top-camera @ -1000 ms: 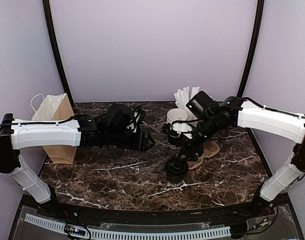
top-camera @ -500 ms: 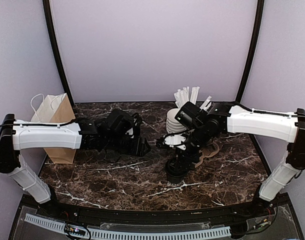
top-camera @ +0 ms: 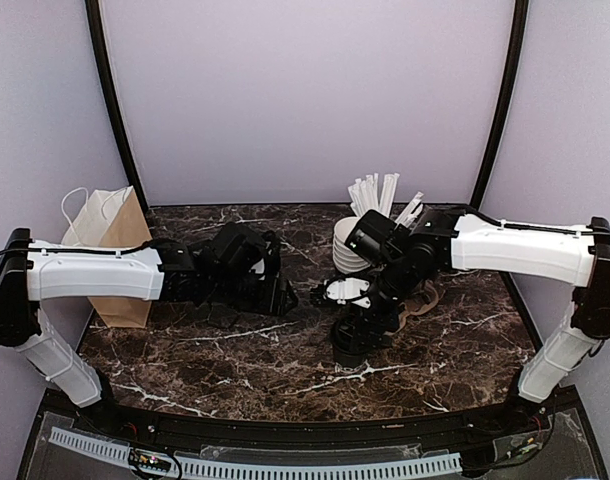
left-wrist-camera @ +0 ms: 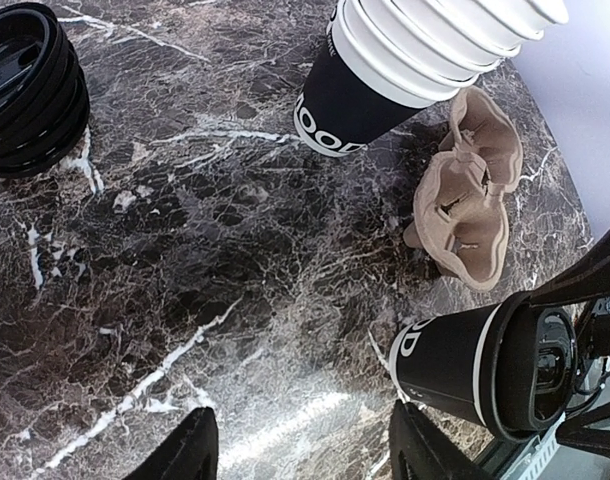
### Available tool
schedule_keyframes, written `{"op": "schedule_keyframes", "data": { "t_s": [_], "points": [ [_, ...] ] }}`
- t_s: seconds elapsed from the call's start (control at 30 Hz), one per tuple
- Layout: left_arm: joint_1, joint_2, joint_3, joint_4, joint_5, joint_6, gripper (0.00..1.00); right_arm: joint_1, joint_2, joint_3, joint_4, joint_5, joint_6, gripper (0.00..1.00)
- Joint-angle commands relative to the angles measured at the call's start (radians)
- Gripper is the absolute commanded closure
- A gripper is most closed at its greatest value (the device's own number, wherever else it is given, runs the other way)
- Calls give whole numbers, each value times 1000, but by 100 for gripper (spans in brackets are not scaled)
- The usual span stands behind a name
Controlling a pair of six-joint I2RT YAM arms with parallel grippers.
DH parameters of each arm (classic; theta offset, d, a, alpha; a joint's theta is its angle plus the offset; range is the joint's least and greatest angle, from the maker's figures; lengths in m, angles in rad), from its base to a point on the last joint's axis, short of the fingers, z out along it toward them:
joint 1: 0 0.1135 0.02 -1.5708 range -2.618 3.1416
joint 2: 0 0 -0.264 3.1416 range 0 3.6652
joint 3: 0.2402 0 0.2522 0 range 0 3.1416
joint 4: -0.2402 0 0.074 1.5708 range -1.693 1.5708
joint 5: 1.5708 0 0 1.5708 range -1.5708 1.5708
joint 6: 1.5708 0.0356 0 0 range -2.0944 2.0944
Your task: Pack the takeout coffee
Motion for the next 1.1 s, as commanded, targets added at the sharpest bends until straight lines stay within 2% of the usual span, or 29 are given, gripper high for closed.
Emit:
{"op": "schedule_keyframes", "data": {
  "t_s": [0.0,0.1,0.3,0.5,0.63,0.83,1.07],
  "points": [
    [7,-41,-17,-11,-5,-11,39,18,21,13,18,52,9,10],
    [8,-42,-18,-11,-5,-13,39,22,27,7,27,70,11,13],
    [8,-47,-28,-4,-11,-18,38,23,12,20,31,83,16,28],
    [13,-50,-27,-10,-12,-15,39,16,-74,9,-1,105,-1,32],
    [19,-52,-19,-14,-14,-4,38,-38,-170,-5,-46,60,-23,32],
    [39,-35,6,-22,-6,21,38,-231,-285,-52,-85,15,-56,31],
    [50,-15,37,-24,7,51,38,-593,-335,-110,-120,22,-127,30]
  ]
}}
